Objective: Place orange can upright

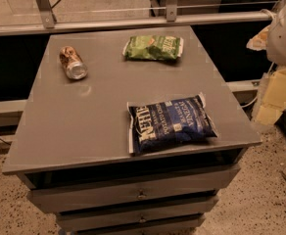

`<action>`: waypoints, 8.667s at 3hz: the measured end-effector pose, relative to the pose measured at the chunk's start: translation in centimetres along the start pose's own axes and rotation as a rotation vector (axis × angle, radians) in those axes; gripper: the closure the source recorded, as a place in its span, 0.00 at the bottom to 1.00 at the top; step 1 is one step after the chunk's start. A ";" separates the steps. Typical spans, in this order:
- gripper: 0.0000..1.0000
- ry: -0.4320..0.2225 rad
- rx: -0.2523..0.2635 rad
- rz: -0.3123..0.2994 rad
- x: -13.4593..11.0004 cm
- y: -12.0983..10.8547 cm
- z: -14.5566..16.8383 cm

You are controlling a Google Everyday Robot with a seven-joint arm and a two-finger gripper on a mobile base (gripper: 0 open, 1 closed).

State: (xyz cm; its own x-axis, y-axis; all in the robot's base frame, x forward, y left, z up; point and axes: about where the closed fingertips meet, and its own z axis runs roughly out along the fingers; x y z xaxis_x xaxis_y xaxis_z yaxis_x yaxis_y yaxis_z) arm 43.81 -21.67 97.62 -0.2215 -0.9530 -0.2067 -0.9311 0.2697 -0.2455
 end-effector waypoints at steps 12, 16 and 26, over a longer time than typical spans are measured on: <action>0.00 -0.366 -0.192 0.391 -44.7 -13.7 21.0; 0.00 -0.067 -0.059 0.590 -45.6 -15.4 26.6; 1.00 -1.231 -0.087 0.327 -41.2 -17.7 12.3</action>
Offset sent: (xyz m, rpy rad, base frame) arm 0.0580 0.0721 -0.0335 0.0401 -0.0110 0.0031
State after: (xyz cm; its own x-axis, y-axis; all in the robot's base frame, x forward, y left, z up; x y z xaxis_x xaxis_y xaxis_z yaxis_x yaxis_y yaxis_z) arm 72.95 14.53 98.83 -0.0730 -0.0748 -0.9945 -0.9105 0.4119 0.0359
